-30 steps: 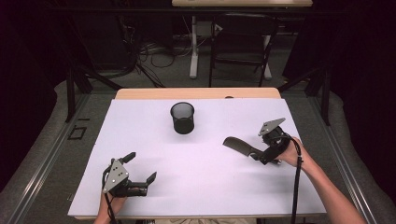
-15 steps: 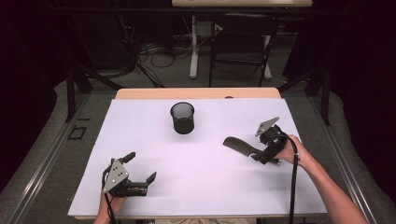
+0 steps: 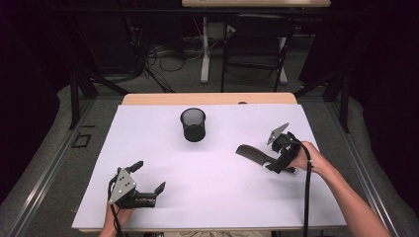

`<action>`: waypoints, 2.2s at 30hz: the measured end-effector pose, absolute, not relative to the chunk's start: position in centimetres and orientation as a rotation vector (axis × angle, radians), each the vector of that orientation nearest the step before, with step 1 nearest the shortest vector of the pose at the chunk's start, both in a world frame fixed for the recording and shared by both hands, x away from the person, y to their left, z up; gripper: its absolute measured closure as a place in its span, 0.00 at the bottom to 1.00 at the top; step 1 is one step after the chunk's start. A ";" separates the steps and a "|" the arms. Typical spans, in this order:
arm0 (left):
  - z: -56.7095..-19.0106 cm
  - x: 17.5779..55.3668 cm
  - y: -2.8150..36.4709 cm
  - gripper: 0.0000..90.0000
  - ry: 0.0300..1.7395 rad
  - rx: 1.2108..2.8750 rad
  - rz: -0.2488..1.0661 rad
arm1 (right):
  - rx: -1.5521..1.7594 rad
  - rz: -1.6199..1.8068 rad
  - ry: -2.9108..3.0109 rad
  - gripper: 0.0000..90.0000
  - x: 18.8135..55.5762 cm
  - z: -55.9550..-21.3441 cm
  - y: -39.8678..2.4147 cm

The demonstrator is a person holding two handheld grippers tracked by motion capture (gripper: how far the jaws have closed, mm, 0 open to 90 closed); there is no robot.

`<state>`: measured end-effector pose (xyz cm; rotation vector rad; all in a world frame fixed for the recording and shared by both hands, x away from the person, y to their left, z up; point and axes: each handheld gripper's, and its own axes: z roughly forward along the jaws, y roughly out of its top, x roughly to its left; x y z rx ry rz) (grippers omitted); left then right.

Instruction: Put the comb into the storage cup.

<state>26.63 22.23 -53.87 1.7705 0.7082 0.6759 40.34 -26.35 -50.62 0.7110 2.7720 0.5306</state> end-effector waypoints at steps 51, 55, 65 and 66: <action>-53.8 26.6 22.2 0.00 0.707 1.774 0.677 | 0.725 0.134 2.892 0.81 42.3 -52.2 -24.8; -53.9 26.6 22.3 0.00 0.709 1.772 0.676 | 0.776 0.215 2.863 0.81 42.1 -52.0 -25.1; -53.8 26.6 22.3 0.00 0.709 1.773 0.677 | 0.832 0.355 2.825 0.81 41.4 -50.7 -25.7; -53.8 26.6 22.3 0.00 0.709 1.773 0.677 | 0.835 0.372 2.811 0.81 41.3 -50.7 -25.7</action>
